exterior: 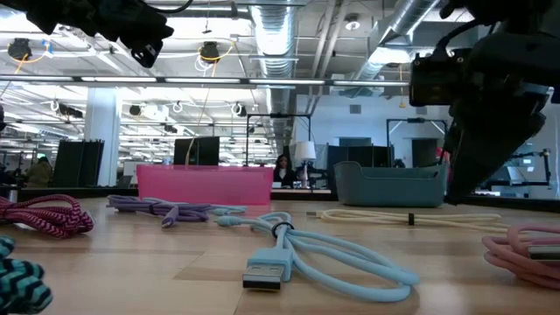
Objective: Pick & Place USB Port
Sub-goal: Put the light brown charger cable into the red bin
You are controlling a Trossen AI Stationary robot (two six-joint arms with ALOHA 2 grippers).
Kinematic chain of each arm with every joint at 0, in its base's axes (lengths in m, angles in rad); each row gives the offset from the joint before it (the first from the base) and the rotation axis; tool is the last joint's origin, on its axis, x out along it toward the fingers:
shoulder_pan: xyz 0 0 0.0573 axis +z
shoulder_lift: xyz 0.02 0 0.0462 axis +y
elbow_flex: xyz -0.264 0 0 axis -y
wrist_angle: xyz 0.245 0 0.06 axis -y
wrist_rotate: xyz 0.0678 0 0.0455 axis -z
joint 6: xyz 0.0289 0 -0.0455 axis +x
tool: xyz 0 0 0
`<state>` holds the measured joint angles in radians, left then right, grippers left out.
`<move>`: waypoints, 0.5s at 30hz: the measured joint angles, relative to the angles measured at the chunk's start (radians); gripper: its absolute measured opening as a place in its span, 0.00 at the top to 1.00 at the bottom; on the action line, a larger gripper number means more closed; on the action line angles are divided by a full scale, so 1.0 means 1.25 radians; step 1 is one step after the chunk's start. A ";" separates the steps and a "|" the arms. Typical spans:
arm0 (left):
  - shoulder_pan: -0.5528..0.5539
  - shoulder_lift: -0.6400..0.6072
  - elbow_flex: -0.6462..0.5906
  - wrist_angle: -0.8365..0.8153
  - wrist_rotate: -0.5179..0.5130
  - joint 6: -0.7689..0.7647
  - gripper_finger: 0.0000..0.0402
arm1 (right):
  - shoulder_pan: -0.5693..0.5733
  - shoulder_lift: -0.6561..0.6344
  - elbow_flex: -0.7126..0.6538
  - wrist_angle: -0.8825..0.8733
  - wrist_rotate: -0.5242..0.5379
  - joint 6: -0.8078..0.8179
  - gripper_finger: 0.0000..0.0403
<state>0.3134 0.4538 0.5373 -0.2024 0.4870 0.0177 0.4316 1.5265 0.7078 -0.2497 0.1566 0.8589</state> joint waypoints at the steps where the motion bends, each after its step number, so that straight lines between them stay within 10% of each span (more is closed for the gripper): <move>1: 0.000 0.000 0.000 0.000 0.000 0.000 0.78 | 0.000 0.000 0.000 -0.010 0.000 0.010 0.68; 15: 0.000 0.000 0.000 0.000 0.000 0.000 0.78 | 0.006 0.022 0.000 -0.054 -0.019 0.081 0.68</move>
<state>0.3137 0.4538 0.5370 -0.2028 0.4870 0.0177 0.4393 1.5545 0.7074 -0.3177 0.1324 0.9604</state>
